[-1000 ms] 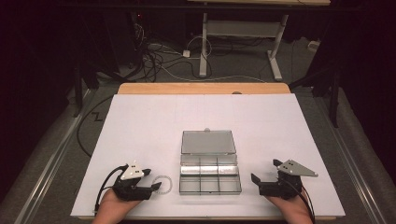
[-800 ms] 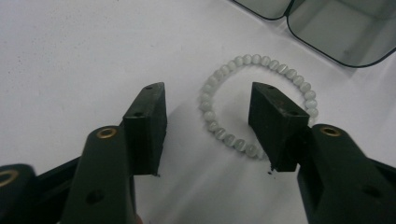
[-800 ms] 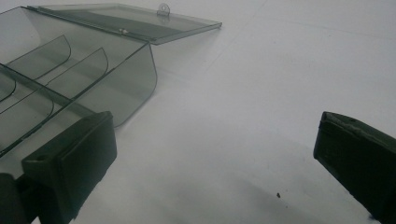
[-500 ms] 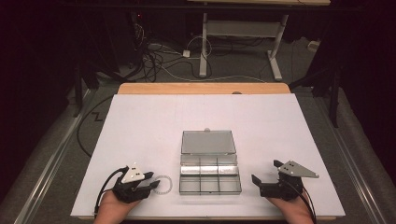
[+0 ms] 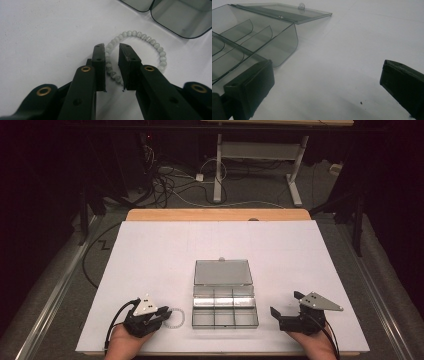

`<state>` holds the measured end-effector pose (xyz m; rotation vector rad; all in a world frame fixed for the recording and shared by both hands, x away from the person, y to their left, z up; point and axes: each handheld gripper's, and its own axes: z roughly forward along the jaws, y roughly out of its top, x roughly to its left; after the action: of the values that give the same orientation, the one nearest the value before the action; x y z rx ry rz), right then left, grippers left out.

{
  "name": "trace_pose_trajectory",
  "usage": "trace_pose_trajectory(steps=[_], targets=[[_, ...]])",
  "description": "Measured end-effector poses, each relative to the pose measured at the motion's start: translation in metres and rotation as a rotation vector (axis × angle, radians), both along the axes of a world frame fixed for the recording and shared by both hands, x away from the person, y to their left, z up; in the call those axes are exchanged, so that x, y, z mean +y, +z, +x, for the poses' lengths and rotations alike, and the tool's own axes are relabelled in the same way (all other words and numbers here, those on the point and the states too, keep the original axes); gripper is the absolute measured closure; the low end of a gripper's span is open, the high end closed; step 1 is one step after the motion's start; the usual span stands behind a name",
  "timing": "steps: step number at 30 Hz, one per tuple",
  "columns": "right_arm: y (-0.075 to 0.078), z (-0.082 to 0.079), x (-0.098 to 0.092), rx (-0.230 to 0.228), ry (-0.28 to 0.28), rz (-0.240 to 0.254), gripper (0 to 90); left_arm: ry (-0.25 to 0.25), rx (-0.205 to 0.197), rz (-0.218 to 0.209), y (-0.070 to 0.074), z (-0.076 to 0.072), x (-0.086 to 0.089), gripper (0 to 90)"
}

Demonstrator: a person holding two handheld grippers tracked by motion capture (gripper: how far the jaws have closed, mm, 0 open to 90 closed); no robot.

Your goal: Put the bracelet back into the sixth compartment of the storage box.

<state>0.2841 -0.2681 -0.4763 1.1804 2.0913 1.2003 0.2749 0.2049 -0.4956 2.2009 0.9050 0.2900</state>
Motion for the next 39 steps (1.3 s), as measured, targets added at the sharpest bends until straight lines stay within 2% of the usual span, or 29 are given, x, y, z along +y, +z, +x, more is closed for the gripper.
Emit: trace_pose_trajectory(steps=[14,39], targets=[[0.0008,-0.002,0.0032,-0.005,0.011,0.0,0.9,0.001,0.016,-0.019,-0.0004,0.0021,0.0015,82.4],[0.0026,-0.0027,0.0007,-0.017,0.007,0.002,0.9,0.006,0.035,-0.05,0.0005,0.0046,0.0047,83.6]])
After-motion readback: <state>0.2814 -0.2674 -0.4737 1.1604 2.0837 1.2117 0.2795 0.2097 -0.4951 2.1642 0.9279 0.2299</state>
